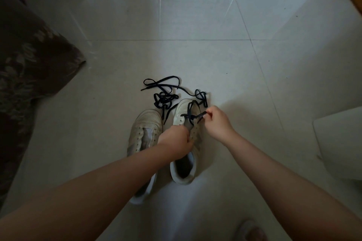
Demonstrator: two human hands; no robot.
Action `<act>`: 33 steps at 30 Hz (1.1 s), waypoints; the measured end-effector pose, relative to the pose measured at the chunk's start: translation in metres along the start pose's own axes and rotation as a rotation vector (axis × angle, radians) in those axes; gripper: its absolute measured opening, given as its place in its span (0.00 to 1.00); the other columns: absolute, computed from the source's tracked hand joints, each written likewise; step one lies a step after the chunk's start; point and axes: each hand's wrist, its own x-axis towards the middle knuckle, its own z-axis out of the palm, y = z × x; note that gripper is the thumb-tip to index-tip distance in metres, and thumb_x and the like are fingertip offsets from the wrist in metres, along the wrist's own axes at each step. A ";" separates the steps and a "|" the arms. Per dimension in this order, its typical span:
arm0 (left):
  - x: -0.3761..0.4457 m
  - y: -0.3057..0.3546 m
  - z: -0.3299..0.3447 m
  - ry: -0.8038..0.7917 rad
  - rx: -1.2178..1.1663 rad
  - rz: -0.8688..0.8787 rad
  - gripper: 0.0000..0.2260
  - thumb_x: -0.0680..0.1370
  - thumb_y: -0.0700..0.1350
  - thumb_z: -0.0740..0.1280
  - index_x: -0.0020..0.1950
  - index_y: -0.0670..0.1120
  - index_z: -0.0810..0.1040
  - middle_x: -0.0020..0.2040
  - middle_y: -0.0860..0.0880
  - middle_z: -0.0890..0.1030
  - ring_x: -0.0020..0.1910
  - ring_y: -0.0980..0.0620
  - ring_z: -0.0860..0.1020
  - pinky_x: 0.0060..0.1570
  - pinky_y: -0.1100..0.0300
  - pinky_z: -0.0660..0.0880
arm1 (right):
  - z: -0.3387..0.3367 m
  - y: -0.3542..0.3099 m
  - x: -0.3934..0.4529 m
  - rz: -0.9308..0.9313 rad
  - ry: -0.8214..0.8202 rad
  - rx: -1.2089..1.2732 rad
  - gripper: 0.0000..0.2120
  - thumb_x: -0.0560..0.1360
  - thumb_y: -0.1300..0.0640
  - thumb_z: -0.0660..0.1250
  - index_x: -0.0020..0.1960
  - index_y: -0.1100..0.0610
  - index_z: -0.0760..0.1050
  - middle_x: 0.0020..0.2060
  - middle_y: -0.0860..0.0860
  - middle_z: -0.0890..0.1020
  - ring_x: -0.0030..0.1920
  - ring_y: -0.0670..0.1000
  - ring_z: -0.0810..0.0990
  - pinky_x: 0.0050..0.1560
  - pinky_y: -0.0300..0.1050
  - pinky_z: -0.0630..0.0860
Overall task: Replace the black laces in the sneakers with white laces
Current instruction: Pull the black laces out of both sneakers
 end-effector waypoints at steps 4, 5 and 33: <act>0.000 -0.001 0.002 -0.047 0.025 -0.002 0.15 0.76 0.47 0.64 0.30 0.46 0.68 0.29 0.50 0.70 0.37 0.46 0.78 0.35 0.58 0.75 | -0.003 -0.008 0.010 0.158 -0.083 0.388 0.12 0.81 0.61 0.54 0.45 0.64 0.73 0.44 0.60 0.82 0.45 0.58 0.83 0.49 0.57 0.81; -0.001 -0.001 0.004 -0.054 0.031 -0.001 0.15 0.76 0.46 0.65 0.30 0.46 0.68 0.29 0.50 0.70 0.36 0.46 0.78 0.35 0.58 0.74 | -0.005 -0.011 0.011 0.145 -0.100 0.368 0.11 0.81 0.61 0.54 0.47 0.65 0.72 0.45 0.61 0.82 0.45 0.57 0.84 0.48 0.55 0.81; -0.007 -0.007 0.008 0.004 0.015 0.006 0.14 0.77 0.49 0.64 0.32 0.47 0.70 0.29 0.51 0.71 0.30 0.53 0.73 0.33 0.60 0.73 | -0.031 -0.001 0.019 0.149 0.149 0.484 0.07 0.77 0.62 0.64 0.41 0.54 0.73 0.34 0.50 0.78 0.34 0.45 0.76 0.40 0.41 0.71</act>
